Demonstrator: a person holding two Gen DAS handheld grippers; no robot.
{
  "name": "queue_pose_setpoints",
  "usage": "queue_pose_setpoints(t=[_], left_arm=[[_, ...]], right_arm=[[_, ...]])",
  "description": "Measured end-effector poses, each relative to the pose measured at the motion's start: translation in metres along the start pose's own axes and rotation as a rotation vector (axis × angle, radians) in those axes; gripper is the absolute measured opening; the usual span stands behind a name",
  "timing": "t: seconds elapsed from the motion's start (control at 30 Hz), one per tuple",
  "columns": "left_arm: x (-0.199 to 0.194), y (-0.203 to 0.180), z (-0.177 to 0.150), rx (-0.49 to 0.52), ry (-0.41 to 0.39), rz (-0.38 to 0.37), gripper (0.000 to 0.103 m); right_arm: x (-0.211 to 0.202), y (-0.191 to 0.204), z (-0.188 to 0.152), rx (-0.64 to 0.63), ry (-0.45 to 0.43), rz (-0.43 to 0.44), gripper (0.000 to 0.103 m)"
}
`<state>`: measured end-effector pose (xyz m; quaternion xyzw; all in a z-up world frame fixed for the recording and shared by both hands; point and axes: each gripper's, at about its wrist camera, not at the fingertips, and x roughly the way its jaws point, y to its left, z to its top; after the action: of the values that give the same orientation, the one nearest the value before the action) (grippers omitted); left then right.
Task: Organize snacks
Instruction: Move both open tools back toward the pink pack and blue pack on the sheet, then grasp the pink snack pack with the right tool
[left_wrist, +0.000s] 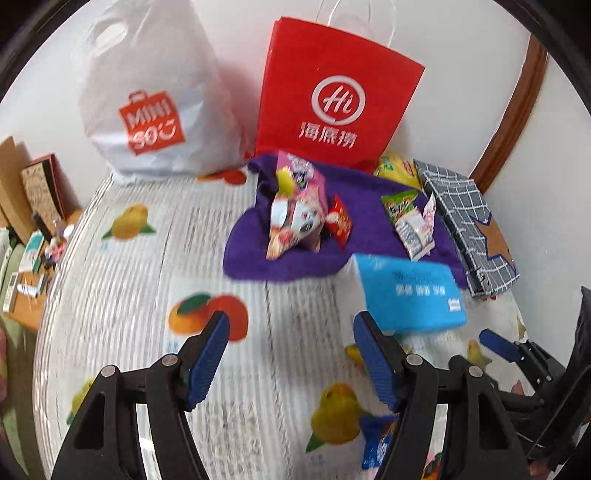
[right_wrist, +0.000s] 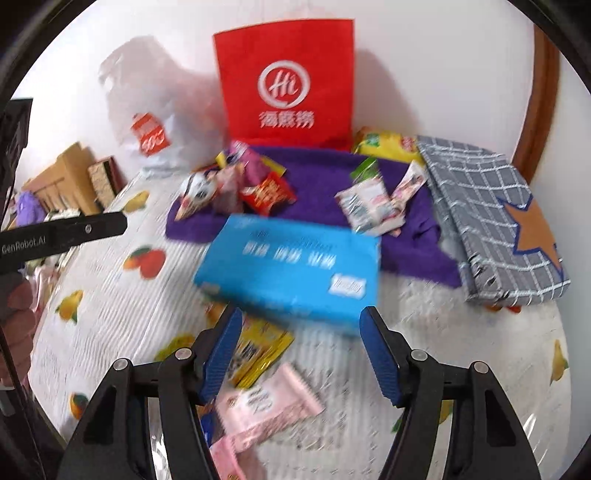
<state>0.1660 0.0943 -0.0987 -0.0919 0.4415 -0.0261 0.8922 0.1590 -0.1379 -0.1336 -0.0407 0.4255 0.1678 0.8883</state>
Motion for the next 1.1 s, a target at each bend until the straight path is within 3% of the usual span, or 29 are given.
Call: queue_pose_setpoints(t=[0.33,0.57,0.77,1.07,1.1], left_arm=[[0.0,0.012,-0.04,-0.047,0.026,-0.029,0.068],[0.0,0.007,-0.049,-0.034,0.03,-0.034,0.068],[0.001,0.002,-0.054,-0.035,0.032,-0.041,0.068],[0.009,-0.01,-0.063,-0.014,0.06,-0.037,0.068],[0.009,-0.012,-0.064,-0.009,0.062,-0.034,0.068]], right_arm=[[0.034,0.004,-0.031,0.026,0.093,-0.007,0.061],[0.034,0.01,-0.045,-0.083,0.114,-0.089,0.058],[0.021,-0.012,-0.055,-0.046,0.111,-0.098,0.058],[0.033,-0.026,-0.06,0.023,0.103,-0.011,0.058],[0.037,-0.026,-0.062,0.03,0.115,-0.005,0.05]])
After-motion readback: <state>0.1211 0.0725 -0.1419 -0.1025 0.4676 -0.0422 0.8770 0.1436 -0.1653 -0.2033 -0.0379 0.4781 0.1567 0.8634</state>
